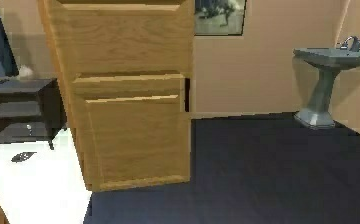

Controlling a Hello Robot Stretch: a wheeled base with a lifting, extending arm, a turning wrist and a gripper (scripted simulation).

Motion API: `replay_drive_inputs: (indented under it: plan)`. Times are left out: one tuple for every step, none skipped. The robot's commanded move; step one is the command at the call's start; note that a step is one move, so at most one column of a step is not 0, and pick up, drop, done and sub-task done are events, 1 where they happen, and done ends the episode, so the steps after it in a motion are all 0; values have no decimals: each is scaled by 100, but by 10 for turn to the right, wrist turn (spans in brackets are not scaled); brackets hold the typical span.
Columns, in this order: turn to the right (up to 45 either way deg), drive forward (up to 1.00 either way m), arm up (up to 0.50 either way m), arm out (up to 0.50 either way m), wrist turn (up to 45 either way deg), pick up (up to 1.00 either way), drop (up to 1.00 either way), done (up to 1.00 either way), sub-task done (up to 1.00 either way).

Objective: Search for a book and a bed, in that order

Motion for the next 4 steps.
replay_drive_inputs:
  plan:
    - [0, 90, 0, 0, 0, 0, 0, 0, 0]
    - [-450, 0, 0, 0, 0, 0, 0, 0, 0]
    - [-390, 0, 0, 0, 0, 0, 0, 0, 0]
    - [0, 100, 0, 0, 0, 0, 0, 0, 0]
